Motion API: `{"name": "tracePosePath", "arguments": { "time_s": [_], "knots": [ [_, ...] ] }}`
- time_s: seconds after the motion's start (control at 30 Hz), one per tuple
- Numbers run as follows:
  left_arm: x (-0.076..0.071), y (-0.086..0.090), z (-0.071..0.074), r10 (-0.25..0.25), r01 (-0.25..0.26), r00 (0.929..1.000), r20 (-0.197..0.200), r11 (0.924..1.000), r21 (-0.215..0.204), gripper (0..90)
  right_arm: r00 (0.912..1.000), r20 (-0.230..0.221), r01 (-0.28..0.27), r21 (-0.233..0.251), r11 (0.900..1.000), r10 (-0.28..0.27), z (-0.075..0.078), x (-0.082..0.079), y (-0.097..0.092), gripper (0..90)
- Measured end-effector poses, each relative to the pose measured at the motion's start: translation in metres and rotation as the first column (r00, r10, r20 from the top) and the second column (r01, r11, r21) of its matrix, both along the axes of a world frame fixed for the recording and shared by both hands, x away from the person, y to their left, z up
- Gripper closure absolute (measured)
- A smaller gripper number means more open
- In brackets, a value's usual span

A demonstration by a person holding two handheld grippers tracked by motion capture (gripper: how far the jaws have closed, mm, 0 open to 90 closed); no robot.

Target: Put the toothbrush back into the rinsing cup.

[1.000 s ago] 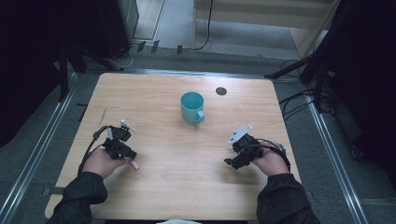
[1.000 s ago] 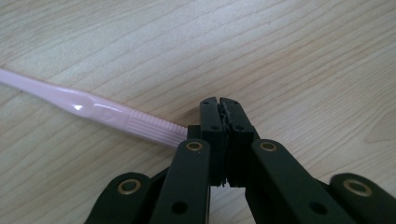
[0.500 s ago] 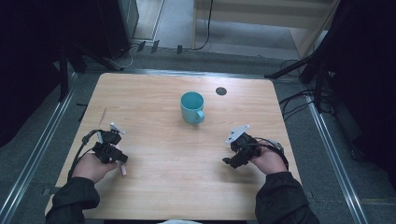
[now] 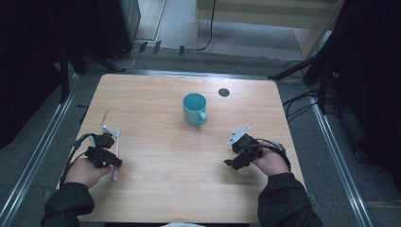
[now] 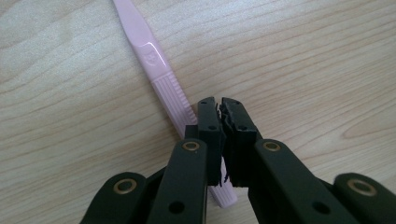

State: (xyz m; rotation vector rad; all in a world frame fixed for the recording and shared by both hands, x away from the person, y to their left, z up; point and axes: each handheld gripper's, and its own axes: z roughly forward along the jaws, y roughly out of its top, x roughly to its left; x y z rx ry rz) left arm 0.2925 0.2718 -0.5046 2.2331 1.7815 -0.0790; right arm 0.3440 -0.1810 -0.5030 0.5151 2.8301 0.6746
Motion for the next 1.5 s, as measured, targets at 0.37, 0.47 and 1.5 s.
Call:
{"name": "tracePosePath", "arguments": {
  "time_s": [0.37, 0.47, 1.5],
  "knots": [
    [0.005, 0.007, 0.010, 0.079, -0.079, 0.9969, -0.001, 0.9969, 0.004, 75.6, 1.0000, 0.001, -0.004, -0.009, 1.0000, 0.004, 0.000, 0.000, 0.001, 21.0],
    [0.008, 0.010, 0.011, 0.115, -0.115, 0.9934, 0.010, 0.9934, 0.008, 73.5, 1.0000, -0.002, 0.002, -0.008, 1.0000, -0.002, -0.001, -0.001, 0.000, 21.0],
    [0.031, 0.018, 0.002, 0.168, -0.167, 0.9852, -0.032, 0.9848, 0.048, 67.3, 0.9990, -0.003, 0.045, -0.007, 0.9989, -0.045, -0.002, -0.012, -0.017, 20.9]
  ]
}}
